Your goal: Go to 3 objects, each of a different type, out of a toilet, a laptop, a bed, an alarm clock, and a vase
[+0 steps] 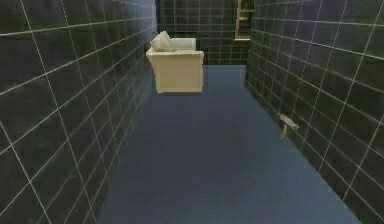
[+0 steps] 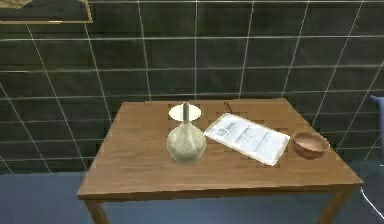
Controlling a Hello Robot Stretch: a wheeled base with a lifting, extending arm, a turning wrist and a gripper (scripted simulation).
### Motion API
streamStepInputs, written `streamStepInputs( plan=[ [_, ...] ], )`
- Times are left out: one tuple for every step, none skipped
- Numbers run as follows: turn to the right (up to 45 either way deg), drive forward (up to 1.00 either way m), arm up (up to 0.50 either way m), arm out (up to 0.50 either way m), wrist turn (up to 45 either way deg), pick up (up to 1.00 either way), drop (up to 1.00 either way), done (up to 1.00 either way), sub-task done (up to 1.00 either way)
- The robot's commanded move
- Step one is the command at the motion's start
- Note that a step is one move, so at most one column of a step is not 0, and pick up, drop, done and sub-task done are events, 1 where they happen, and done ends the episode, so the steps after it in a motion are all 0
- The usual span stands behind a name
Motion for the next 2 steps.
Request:
streamStepInputs(
  plan=[
    [0.0, 0.65, 0.0, 0.0, 0.0, 0.0, 0.0, 0.0, 0.0],
    [12.0, 0.0, 0.0, 0.0, 0.0, 0.0, 0.0, 0.0, 0.0]
  ],
)
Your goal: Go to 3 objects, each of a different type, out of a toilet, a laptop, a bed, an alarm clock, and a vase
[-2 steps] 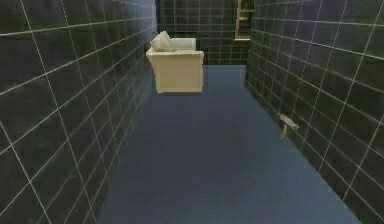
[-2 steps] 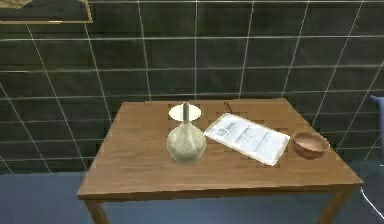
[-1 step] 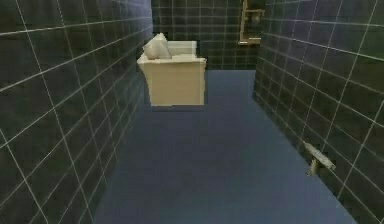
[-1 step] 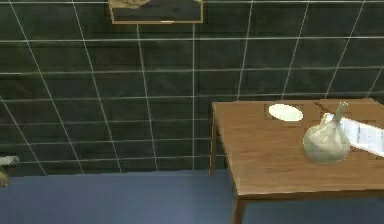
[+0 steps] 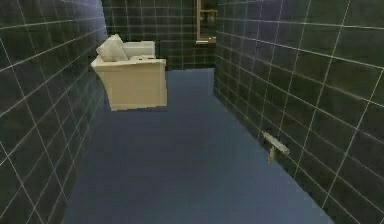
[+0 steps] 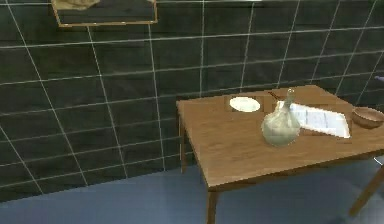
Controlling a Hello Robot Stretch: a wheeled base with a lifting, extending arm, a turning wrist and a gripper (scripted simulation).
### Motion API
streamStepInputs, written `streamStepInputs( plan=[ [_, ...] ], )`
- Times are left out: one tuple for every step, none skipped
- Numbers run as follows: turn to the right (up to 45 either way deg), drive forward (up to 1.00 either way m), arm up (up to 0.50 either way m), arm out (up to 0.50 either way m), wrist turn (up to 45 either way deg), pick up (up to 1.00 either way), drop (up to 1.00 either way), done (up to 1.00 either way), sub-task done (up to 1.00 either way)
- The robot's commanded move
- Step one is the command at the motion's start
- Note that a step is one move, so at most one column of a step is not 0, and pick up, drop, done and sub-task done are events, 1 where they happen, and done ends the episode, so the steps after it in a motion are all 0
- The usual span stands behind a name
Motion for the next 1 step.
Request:
streamStepInputs(
  plan=[
    [0.0, 1.0, 0.0, 0.0, 0.0, 0.0, 0.0, 0.0, 0.0]
  ],
)
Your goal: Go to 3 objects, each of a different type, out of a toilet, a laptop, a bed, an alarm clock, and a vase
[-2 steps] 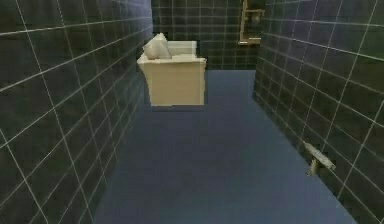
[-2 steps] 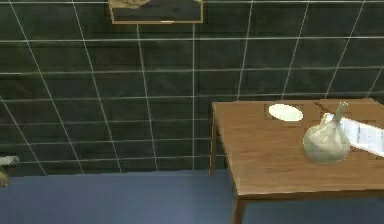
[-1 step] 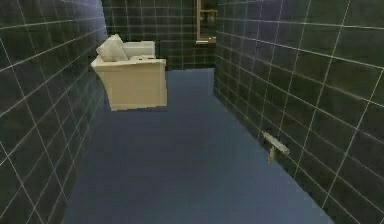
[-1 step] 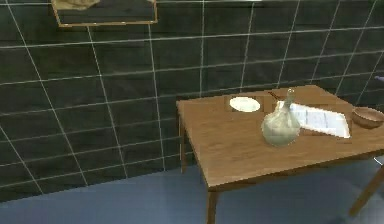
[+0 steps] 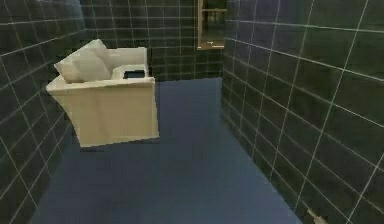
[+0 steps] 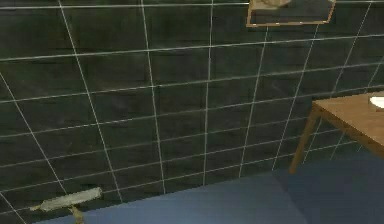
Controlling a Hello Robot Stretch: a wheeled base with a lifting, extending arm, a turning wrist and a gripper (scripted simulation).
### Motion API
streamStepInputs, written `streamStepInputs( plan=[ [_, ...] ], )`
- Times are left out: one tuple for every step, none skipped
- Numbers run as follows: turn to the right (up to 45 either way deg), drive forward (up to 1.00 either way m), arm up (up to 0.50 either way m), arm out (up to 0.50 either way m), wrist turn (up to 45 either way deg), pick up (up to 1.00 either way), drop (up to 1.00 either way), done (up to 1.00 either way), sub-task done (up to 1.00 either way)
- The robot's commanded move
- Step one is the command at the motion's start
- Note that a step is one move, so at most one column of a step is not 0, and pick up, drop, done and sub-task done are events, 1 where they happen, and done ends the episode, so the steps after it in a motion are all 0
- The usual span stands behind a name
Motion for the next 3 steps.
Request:
streamStepInputs(
  plan=[
    [3.0, 0.0, 0.0, 0.0, 0.0, 0.0, 0.0, 0.0, 0.0],
    [0.0, 1.0, 0.0, 0.0, 0.0, 0.0, 0.0, 0.0, 0.0],
    [0.0, 1.0, 0.0, 0.0, 0.0, 0.0, 0.0, 0.0, 0.0]
  ],
)
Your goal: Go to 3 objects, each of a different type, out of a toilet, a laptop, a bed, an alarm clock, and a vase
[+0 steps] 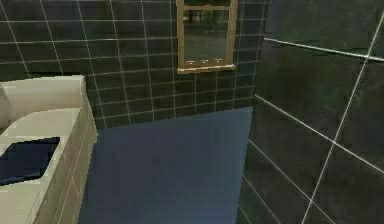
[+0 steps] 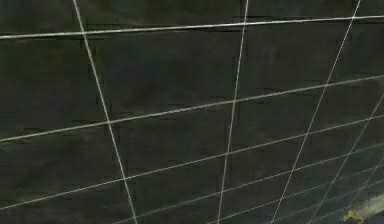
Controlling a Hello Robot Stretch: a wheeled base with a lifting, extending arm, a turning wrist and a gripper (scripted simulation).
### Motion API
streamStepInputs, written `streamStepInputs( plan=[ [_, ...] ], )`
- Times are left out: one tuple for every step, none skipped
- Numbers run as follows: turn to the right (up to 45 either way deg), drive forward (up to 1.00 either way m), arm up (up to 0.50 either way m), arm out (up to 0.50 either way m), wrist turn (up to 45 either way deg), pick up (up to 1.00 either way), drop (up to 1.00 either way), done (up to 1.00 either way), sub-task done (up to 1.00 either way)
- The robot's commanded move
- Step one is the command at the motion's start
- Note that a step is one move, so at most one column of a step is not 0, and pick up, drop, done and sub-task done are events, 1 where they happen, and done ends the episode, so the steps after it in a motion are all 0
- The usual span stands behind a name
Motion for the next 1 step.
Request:
streamStepInputs(
  plan=[
    [12.0, 0.0, 0.0, 0.0, 0.0, 0.0, 0.0, 0.0, 0.0]
  ],
)
